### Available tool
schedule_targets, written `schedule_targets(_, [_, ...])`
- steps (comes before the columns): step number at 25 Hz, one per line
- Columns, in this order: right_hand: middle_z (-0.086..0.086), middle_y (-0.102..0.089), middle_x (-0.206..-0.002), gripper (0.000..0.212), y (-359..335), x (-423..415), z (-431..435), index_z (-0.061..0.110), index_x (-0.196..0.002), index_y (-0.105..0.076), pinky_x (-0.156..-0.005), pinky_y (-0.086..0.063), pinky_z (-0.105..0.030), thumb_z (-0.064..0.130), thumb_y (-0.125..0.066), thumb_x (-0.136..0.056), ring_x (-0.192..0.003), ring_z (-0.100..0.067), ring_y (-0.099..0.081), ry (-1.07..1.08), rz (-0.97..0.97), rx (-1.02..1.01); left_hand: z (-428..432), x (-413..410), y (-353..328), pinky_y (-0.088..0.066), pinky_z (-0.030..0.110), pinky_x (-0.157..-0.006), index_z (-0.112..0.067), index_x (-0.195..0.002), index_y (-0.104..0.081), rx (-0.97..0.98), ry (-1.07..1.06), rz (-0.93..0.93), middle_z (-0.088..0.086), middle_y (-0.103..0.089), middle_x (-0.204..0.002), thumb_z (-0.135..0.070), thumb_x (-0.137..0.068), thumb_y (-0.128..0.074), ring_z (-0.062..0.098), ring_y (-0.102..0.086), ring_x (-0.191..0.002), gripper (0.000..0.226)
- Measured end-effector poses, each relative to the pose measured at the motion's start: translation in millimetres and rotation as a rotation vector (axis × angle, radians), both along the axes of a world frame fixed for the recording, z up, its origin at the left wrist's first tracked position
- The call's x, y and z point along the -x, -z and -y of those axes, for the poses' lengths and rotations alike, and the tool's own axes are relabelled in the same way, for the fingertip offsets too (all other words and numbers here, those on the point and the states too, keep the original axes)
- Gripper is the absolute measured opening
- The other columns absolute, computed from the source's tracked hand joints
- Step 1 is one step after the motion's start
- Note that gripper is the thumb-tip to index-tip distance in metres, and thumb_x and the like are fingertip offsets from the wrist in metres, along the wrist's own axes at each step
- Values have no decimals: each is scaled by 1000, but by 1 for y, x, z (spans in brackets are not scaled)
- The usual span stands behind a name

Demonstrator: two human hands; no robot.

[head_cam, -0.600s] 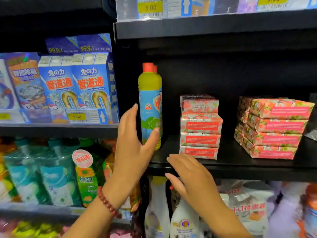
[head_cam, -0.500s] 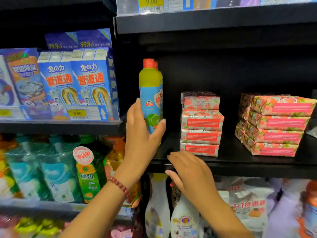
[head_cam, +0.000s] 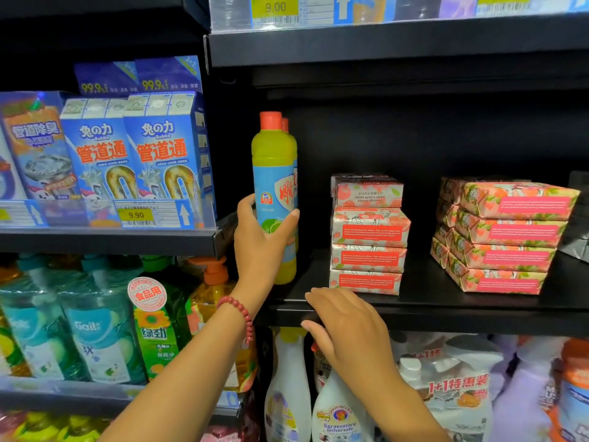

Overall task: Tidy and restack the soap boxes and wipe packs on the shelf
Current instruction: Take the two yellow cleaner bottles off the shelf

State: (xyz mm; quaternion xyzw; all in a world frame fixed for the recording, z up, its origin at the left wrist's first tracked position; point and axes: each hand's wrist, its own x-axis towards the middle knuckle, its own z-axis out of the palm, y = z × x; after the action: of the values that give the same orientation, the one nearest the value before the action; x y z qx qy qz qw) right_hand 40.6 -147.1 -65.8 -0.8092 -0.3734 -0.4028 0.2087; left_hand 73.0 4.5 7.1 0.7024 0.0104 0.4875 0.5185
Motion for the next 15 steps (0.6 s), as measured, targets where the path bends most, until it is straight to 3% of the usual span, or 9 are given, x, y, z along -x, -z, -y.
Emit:
schedule_targets(4, [8,-68,-103,36,-5,1,5,18,-103,-70,-78,-49,-20,29,-80,-70,-94,-10,-65,-40,-102,40,-6,20,-3,-51,12,-70,-18,-119,-47,23,229,13,-13,-61,-106,-23,-80,-71,-4,-63,-94,46])
schedule_targets(6, [19,-57,-117,36,-13,4,11,27,-120,-60,-92,-34,-8,39,-62,-86,-111,2,-51,-112,-320,-38,-9,32,-2,-53,17,-73,-16,-116,-54,67,379,37,-8,-67,-104,-26,-78,-69,3,-66,-95,43])
schedule_targets(8, [31,-47,-118,42,-21,9,14,39,-123,-50,-92,-26,1,53,-48,-84,-112,18,-39,-210,-518,-227,-9,43,-1,-55,24,-72,-16,-112,-58,132,519,43,-2,-72,-100,-29,-80,-70,13,-68,-93,37])
schedule_targets(11, [29,-54,-118,48,-32,21,14,41,-121,-48,-94,-39,-10,59,-47,-77,-112,12,-48,-383,-722,-413,3,55,-3,-56,28,-64,-13,-107,-59,283,681,4,4,-73,-91,-30,-79,-58,18,-71,-81,33])
schedule_targets(15, [19,-67,-107,42,-36,41,10,32,-117,-55,-79,-50,-16,41,-62,-77,-101,-3,-63,-735,-1023,-467,20,69,1,-56,29,-63,-10,-109,-59,320,800,3,8,-73,-96,-32,-82,-53,20,-71,-82,36])
